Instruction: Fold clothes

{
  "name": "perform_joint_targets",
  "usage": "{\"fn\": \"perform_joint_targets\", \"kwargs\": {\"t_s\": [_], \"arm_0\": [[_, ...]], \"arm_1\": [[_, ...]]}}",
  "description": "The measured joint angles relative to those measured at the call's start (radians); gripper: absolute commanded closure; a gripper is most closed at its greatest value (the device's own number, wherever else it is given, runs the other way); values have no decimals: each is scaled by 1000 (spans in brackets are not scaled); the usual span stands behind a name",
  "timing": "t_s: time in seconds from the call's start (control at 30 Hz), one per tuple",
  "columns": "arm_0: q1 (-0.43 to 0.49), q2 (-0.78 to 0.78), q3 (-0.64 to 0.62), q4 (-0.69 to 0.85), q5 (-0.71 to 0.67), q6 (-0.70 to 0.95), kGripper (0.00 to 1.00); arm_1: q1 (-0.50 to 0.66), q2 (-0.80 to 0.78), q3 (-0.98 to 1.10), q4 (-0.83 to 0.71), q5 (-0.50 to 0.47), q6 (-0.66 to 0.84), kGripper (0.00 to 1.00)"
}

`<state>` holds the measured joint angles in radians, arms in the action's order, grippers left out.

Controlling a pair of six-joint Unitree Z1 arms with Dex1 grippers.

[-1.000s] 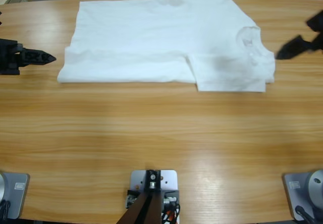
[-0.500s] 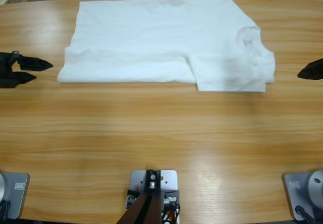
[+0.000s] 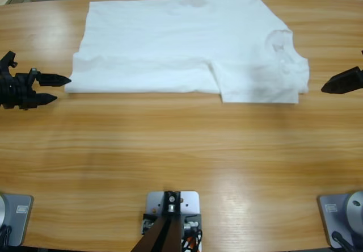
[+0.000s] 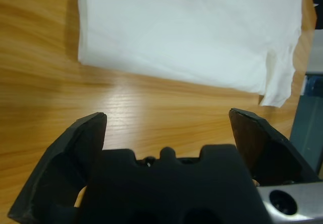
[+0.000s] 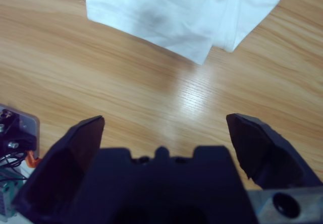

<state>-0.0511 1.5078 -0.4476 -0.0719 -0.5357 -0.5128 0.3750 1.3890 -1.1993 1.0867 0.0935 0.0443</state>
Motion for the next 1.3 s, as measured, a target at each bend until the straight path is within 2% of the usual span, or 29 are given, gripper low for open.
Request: {"fn": "perform_joint_targets", "kwargs": {"t_s": [0.17, 0.33, 0.67, 0.73, 0.93, 0.97, 1.03, 1.13, 1.3], "arm_0": [[0, 23, 12, -18, 3, -9, 55], [1, 60, 27, -61, 10, -31, 0], [8, 245, 35, -306, 9, -63, 22], [8, 269, 35, -349, 4, -67, 120], [9, 306, 34, -402, -11, -72, 809], [10, 310, 34, -405, -14, -72, 969], [11, 320, 35, -415, -24, -72, 1000], [11, 338, 39, -439, -37, -72, 1000], [11, 352, 59, -477, -47, -72, 1000]], "arm_1": [[0, 0, 0, 0, 0, 0, 9], [0, 0, 1, 0, 2, 0, 9], [0, 0, 1, 0, 3, 0, 9], [0, 0, 1, 0, 3, 0, 9], [0, 0, 2, -1, 3, 0, 13], [0, 0, 2, -1, 3, 0, 16], [0, 0, 2, -1, 3, 0, 23], [-1, 0, 2, -1, 3, 0, 143], [-1, 0, 2, -1, 3, 0, 182]]}}
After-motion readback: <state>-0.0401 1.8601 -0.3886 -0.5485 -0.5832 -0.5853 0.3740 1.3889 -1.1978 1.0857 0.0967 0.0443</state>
